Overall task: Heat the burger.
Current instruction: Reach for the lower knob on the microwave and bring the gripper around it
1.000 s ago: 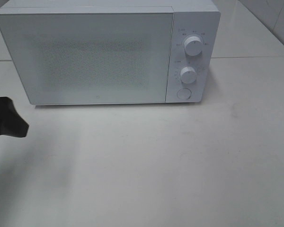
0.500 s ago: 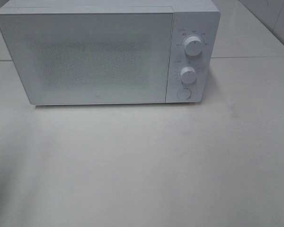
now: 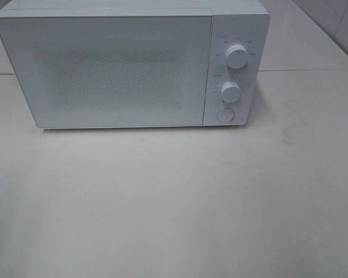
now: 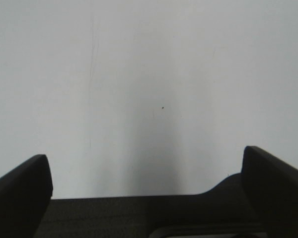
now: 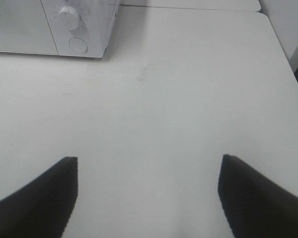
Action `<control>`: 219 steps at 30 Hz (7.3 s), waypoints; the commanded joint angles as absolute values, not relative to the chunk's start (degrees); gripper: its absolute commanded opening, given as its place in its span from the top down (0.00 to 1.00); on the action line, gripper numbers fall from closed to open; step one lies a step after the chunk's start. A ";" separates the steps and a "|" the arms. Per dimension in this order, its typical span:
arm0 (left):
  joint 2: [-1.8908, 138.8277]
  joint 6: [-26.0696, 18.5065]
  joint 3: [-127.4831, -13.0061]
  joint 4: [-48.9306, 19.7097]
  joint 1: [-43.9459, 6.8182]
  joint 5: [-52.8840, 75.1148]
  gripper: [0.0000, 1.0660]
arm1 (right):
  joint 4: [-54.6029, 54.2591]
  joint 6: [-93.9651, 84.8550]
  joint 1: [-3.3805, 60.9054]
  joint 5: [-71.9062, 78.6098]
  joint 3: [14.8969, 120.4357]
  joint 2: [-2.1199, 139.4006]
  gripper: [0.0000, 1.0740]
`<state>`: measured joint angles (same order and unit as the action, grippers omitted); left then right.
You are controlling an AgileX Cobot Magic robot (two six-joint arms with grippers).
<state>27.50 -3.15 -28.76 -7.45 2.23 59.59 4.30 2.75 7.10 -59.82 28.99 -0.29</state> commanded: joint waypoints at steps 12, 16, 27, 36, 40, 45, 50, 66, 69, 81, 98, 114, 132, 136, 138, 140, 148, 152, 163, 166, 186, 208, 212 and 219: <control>11.97 -5.39 -28.53 -8.25 2.46 59.53 0.08 | 4.24 2.86 6.76 -59.42 29.05 -1.83 0.30; 11.12 -5.39 -28.53 -6.65 2.46 59.53 0.08 | 4.24 2.86 6.76 -59.42 29.05 -1.83 0.30; 4.01 -5.39 -28.53 -6.30 2.46 59.53 0.08 | 4.24 2.86 6.76 -59.42 29.05 -1.83 0.30; -1.83 -5.33 -28.53 -6.59 2.46 59.53 0.08 | 4.24 2.86 6.76 -59.42 29.05 -1.60 0.30; -1.83 -5.33 -28.53 -6.53 2.46 59.53 0.08 | 4.24 2.86 6.76 -59.42 29.05 -1.55 0.30; -1.66 -5.33 -28.53 -6.53 2.46 59.53 0.08 | 4.24 2.86 6.76 -59.42 29.05 -1.32 0.30; -1.55 -5.33 -28.53 -6.53 2.46 59.53 0.08 | 4.24 2.86 6.76 -59.42 29.05 -1.32 0.30; -1.55 -5.33 -28.53 -6.53 2.46 59.53 0.08 | 4.24 2.86 6.76 -59.42 29.05 -1.32 0.30; -1.55 -5.33 -28.53 -6.53 2.46 59.53 0.08 | 4.13 2.86 6.76 -59.42 29.05 -1.32 0.30; -1.55 -5.33 -28.53 -6.53 2.46 59.53 0.08 | 4.47 3.04 6.76 -58.90 29.56 -0.63 0.30; -1.55 -5.33 -28.53 -6.53 2.46 59.53 0.08 | 4.35 3.21 6.76 -40.05 30.77 19.88 0.30; -1.55 -5.33 -28.53 -6.53 2.46 59.53 0.08 | 4.35 3.44 6.76 -25.04 30.77 35.64 0.30; -1.55 -5.33 -28.53 -6.53 2.46 59.53 0.08 | 3.95 3.50 6.76 -6.53 30.77 50.36 0.30; -1.55 -5.33 -28.53 -6.53 2.46 59.53 0.08 | 3.95 3.50 6.76 -3.61 30.77 52.88 0.30; -1.55 -5.33 -28.53 -6.53 2.46 59.53 0.08 | 3.95 3.50 6.88 -0.69 30.48 55.18 0.30; -1.55 -5.33 -28.53 -6.53 2.46 59.53 0.08 | 3.95 3.50 6.88 0.97 30.08 55.98 0.30; -1.55 -5.33 -28.53 -6.53 2.46 59.53 0.08 | 3.72 3.50 6.88 18.11 24.52 62.74 0.30; -1.55 -5.33 -28.53 -6.53 2.46 59.53 0.08 | 2.23 3.50 6.93 24.29 23.43 66.18 0.30; -1.55 -5.33 -28.53 -6.53 2.46 59.53 0.08 | -11.69 -8.31 17.59 42.74 19.19 76.55 0.30; -1.55 -5.33 -28.53 -6.53 2.46 59.53 0.08 | -18.91 -12.49 21.60 47.73 18.39 79.41 0.30; -1.55 -5.33 -28.53 -6.53 2.46 59.53 0.08 | -46.58 -17.53 42.06 68.98 22.80 93.51 0.30; -1.55 -5.33 -28.53 -6.53 2.46 59.53 0.08 | -46.98 -13.58 42.00 72.99 34.43 106.91 0.30; -1.55 -5.33 -28.53 -6.53 2.46 59.53 0.08 | -47.10 -13.18 42.00 72.99 37.13 110.75 0.30; -1.55 -5.33 -28.53 -6.53 2.46 59.53 0.08 | -46.75 -12.78 39.71 71.85 40.97 114.53 0.30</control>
<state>-0.23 -5.16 -28.76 -6.36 2.23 59.70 -47.04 -13.46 40.34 69.21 39.99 114.19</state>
